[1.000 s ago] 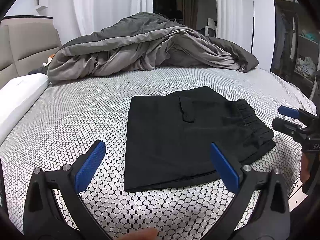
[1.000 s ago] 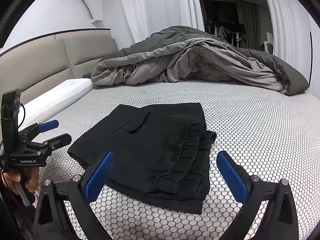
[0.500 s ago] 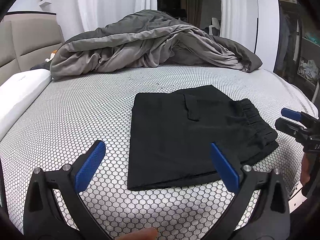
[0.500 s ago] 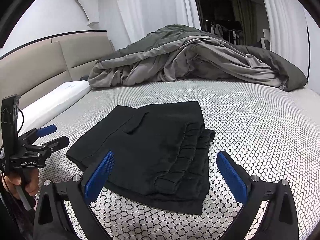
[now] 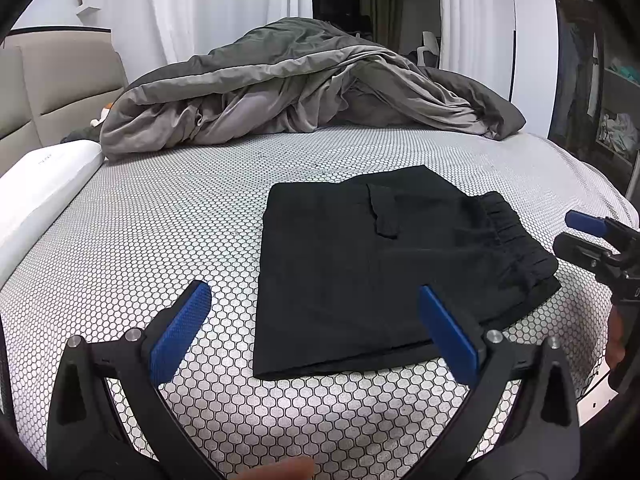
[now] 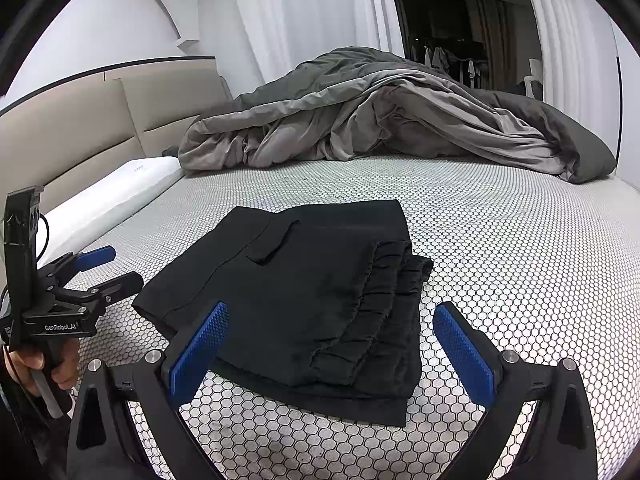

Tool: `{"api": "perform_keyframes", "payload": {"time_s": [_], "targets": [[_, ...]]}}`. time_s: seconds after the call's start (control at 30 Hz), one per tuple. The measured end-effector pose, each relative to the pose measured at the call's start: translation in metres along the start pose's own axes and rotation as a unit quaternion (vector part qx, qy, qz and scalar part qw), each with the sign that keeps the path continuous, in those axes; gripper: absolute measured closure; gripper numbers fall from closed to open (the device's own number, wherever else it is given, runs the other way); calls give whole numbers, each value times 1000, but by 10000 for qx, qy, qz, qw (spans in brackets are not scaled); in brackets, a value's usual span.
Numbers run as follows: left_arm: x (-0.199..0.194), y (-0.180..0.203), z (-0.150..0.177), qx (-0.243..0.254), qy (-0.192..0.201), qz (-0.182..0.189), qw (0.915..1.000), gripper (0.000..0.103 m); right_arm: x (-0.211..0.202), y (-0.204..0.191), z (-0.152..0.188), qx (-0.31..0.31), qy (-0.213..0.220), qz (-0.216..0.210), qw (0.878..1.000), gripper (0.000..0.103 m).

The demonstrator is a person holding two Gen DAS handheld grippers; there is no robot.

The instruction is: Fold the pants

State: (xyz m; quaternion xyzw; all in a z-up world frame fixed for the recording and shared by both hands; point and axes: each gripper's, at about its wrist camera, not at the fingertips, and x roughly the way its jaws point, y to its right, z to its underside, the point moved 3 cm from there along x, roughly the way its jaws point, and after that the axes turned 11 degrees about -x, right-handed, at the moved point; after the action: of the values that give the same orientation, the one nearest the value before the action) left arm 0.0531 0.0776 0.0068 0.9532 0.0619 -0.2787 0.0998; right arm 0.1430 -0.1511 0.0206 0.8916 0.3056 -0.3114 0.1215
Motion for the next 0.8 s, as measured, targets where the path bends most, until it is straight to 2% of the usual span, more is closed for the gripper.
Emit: {"api": "perform_keyframes", "payload": {"time_s": [0.8], "targets": [[-4, -3, 0, 67, 71, 13, 10000, 0, 0, -1, 0, -40, -17, 35, 10000, 0]]}}
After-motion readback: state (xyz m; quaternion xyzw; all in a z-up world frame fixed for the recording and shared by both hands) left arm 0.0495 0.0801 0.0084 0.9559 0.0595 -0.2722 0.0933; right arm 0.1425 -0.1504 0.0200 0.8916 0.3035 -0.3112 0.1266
